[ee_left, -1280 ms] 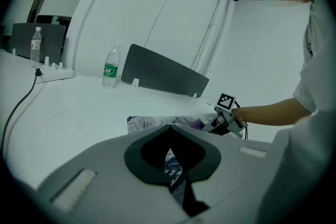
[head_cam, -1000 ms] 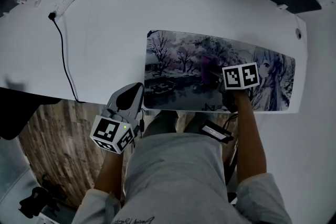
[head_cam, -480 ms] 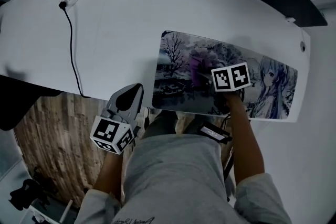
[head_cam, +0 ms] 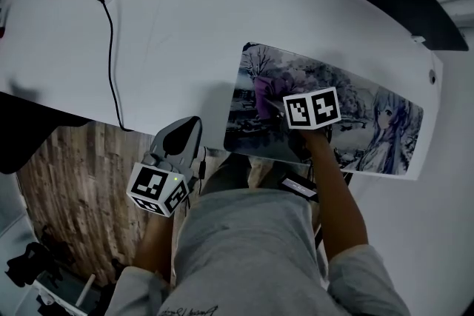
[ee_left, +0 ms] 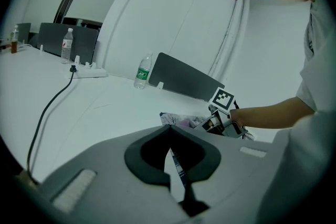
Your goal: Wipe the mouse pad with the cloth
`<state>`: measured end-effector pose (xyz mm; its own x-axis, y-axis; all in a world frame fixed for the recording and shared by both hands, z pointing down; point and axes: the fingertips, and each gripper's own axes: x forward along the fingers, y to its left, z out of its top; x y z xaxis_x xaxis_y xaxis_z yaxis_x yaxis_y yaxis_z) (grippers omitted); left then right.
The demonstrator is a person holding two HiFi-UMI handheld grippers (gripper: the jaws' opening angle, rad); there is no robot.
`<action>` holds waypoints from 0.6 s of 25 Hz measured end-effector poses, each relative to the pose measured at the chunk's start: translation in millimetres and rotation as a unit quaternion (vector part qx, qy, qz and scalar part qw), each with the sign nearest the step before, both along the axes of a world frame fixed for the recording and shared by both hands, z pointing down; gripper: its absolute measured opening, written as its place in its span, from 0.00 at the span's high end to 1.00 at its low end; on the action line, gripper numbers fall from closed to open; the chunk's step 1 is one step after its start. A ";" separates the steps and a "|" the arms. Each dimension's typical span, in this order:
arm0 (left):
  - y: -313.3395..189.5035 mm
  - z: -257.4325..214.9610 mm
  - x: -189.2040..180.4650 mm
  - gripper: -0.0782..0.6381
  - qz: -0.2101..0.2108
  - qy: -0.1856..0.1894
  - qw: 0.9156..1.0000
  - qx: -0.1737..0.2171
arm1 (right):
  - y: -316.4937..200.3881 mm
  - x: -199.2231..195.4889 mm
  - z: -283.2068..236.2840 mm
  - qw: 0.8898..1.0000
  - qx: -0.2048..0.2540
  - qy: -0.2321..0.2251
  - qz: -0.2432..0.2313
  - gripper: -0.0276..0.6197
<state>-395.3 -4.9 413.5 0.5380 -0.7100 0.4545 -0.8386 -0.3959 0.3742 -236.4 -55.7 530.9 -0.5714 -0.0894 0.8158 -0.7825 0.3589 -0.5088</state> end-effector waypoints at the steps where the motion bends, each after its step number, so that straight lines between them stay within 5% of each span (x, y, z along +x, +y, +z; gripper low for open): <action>1: 1.0 0.3 -1.7 0.87 -0.002 0.000 1.000 0.000 | -0.5 -5.3 0.1 1.000 0.001 -0.001 -0.003 0.81; 15: 19.8 3.3 -32.7 0.87 -0.050 -0.005 0.999 -0.005 | -0.8 -65.8 0.6 0.999 0.010 -0.015 -0.050 0.81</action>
